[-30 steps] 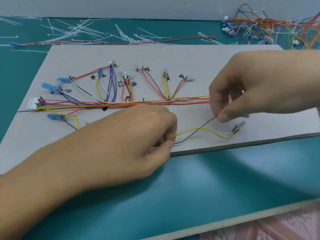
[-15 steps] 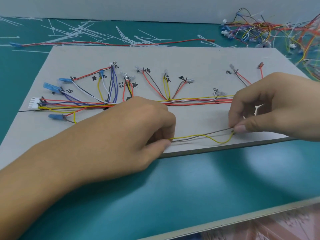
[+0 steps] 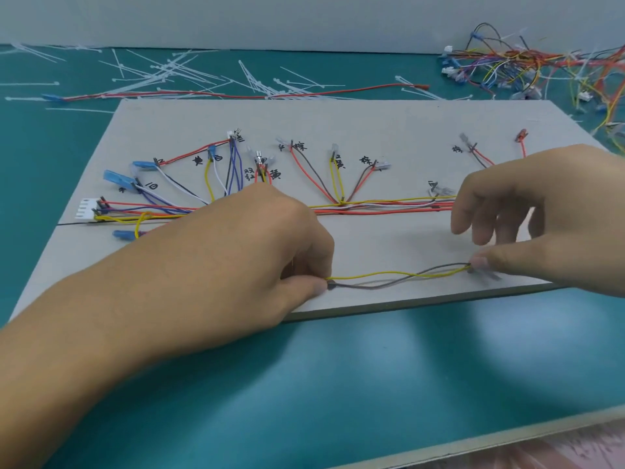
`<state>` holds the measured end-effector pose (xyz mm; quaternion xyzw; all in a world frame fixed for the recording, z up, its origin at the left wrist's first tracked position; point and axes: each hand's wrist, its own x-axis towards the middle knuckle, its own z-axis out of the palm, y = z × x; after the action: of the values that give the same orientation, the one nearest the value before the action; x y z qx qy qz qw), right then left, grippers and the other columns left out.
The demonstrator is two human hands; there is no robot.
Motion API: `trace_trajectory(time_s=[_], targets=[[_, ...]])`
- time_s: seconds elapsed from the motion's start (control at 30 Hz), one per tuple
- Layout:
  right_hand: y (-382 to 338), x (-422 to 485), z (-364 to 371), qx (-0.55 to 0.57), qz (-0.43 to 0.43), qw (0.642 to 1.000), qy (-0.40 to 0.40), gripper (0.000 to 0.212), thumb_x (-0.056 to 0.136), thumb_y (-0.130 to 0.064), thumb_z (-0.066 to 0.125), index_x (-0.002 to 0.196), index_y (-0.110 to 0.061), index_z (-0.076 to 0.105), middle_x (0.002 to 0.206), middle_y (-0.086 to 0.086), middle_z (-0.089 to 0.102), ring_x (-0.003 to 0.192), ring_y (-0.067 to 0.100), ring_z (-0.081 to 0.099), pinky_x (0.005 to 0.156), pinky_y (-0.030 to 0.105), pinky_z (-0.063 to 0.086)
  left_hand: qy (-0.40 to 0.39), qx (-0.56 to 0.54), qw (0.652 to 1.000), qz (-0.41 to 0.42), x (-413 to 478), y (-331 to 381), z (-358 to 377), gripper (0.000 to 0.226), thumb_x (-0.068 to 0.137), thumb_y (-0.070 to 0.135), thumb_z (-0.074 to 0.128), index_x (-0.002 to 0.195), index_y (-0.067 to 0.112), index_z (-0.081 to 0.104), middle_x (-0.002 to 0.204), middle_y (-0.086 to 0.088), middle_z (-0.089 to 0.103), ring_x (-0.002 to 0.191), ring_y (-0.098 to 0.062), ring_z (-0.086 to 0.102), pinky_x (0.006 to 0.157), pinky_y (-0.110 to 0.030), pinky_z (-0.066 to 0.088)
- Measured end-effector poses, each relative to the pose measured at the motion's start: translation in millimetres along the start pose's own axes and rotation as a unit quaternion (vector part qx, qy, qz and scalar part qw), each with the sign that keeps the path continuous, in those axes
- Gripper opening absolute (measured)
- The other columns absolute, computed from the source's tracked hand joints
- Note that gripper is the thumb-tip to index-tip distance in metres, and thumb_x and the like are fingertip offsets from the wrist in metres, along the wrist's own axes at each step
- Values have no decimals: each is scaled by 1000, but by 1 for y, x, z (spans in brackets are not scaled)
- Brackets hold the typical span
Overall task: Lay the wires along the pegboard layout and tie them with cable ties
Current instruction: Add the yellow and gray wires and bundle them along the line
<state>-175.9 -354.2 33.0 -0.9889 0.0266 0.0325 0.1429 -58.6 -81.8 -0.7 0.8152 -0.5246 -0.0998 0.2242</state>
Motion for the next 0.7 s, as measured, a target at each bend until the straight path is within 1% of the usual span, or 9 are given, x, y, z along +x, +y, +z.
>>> trace_trajectory(time_s=[0.07,0.1,0.17,0.27,0.33,0.37,0.5,0.6,0.7], targets=[[-17,6,-4,8,-28,999,14,34,61,-46,73,94,-49,66,85,-27,67,69,-4,64,66,8,47,-6,7,1000,-10,0,0,-3,22,81,45,61,82,31,79,70,15,63,67,-2,60,65,-35,54],[-27,11,-5,19,-51,998,10,28,66,-46,73,93,-47,66,85,-27,67,71,-5,64,67,6,45,-10,13,1000,-16,-1,0,-5,23,81,47,60,83,32,78,71,16,63,68,-2,60,66,-35,54],[-46,24,-4,52,-90,994,-33,17,75,-46,70,92,-45,67,84,-27,67,73,-6,63,70,5,44,-18,33,999,-28,-3,0,-7,25,80,51,57,84,35,76,73,18,63,72,-1,59,67,-36,54],[-71,48,0,52,-133,981,-134,14,78,-44,73,91,-43,67,88,-26,67,76,-3,64,60,18,49,-22,57,997,-36,-6,-2,-12,23,78,54,56,88,40,72,76,20,64,76,0,58,66,-35,53],[-82,63,6,31,-152,970,-189,13,77,-39,78,87,-40,69,85,-25,69,75,-1,66,64,29,54,-32,59,997,-40,-7,-5,-16,22,76,55,57,91,45,70,78,22,64,78,1,58,67,-35,53],[-87,68,10,26,-158,967,-199,12,76,-35,80,84,-38,71,81,-23,70,74,-1,67,64,31,55,-37,61,997,-42,-8,-7,-18,22,75,55,58,92,47,70,80,24,64,78,0,58,67,-36,54],[-92,73,25,70,-165,967,-182,11,74,-21,82,74,-29,75,66,-19,69,64,-2,65,53,16,49,-55,59,995,-50,-15,-17,-26,21,72,56,63,92,54,68,84,29,64,78,2,60,65,-35,54],[-89,67,33,100,-171,966,-168,12,75,-15,78,75,-27,75,64,-15,68,63,1,65,51,15,47,-65,60,995,-48,-20,-23,-30,20,69,58,63,88,54,70,85,31,64,78,5,60,59,-31,53],[-87,62,35,126,-168,963,-169,15,77,-11,73,76,-26,76,65,-12,67,63,4,64,50,12,44,-71,42,996,-45,-21,-27,-31,22,70,62,62,87,53,72,84,31,66,81,4,62,64,-27,51]])
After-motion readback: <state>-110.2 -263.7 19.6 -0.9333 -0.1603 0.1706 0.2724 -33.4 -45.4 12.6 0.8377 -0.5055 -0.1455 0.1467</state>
